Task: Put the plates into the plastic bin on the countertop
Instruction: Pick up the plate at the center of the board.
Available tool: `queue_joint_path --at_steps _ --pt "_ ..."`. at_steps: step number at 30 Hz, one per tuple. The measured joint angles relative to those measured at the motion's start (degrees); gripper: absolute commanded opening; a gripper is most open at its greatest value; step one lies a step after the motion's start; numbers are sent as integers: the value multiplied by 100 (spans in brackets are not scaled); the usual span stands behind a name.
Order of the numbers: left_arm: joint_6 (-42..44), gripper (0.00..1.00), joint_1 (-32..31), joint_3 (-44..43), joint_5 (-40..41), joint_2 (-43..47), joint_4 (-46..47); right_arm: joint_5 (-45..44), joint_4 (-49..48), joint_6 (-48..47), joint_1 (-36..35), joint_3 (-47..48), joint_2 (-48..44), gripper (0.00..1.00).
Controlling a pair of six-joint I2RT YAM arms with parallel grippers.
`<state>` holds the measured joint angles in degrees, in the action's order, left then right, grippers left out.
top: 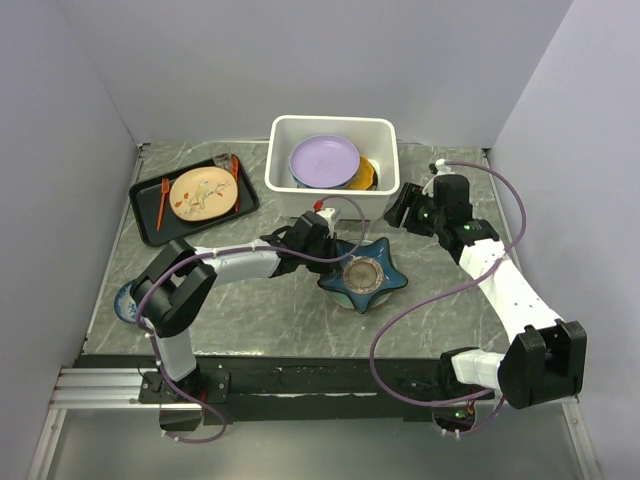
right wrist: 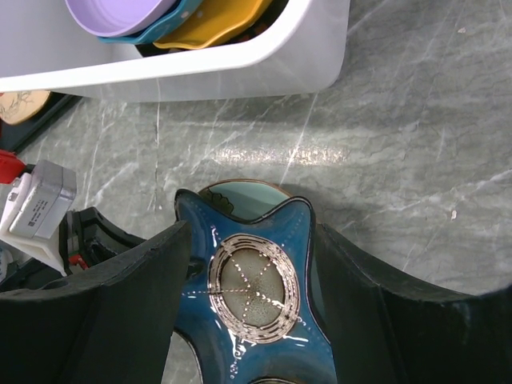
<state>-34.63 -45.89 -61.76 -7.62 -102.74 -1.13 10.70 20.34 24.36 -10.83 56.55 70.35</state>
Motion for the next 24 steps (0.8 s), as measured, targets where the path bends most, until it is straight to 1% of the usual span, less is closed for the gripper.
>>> queue_joint_path --at_steps 17,24 --pt "-7 1 7 68 310 518 -780 256 -33 -7 2 -37 46 72" --pt "-11 1 7 70 470 909 -1123 374 -101 -9 15 -37 109 72"
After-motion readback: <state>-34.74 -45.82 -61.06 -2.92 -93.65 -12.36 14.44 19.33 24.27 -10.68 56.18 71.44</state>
